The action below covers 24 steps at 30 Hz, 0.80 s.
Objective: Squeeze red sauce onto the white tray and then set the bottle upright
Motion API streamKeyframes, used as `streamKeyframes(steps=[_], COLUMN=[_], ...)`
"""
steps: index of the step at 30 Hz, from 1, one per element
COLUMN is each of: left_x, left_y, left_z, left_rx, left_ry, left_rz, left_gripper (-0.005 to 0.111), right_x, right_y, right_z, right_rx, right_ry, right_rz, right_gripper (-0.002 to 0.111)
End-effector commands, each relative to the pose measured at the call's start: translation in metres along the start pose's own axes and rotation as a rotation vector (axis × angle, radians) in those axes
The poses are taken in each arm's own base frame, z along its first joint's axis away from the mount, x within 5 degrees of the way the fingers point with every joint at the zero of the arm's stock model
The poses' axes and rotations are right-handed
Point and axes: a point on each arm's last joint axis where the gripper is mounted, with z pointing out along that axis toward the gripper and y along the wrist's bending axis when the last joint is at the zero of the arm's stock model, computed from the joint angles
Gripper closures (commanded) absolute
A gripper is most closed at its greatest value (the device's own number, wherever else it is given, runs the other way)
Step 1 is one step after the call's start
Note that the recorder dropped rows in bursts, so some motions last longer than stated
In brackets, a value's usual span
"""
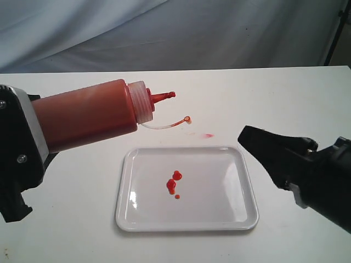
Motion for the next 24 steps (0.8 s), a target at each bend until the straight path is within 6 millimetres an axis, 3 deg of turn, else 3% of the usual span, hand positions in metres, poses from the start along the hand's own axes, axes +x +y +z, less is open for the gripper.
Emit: streamKeyframes(steps=[1,5,8,14,18,21,24], left_x=[-0.004,-0.004,-0.004,-0.004,-0.004,-0.004,-0.005], left_y=[0.004,0.004,0.004,0.004,0.004,0.004,0.004], left_z=[-0.004,-0.004,-0.004,-0.004,-0.004,-0.004,-0.004], left_rx=[-0.021,-0.021,-0.021,-0.024,-0.023,-0.024,-0.026], left_ry=[-0.046,-0.046,-0.046,-0.047,-0.047,-0.047,-0.059], left_rz=[-0.014,-0.014,-0.019,-0.018,-0.026,-0.047,-0.074], left_gripper=[0.107,0.107,0.107,0.107,0.107,0.107,0.107], right_x=[0.009,0.032,0.05,0.075,0.082,0.081,0.075], right_y=[0.01,0.007,0.014,-0.012,-0.019,-0.013,-0.002], right_z=[0.011,0.033,0.043,0.069,0.082,0.093,0.103], right_rx=[-0.156,-0.249,-0.491,-0.349,-0.301,-0.343,-0.402], right_ry=[0.025,0.104,0.085,0.19,0.209,0.204,0.165], right_rz=[0.011,0.006,-0.14,-0.07,0.0,-0.046,-0.132], right_gripper=[0.108,0.108,0.108,0.108,0.106,0.092,0.063])
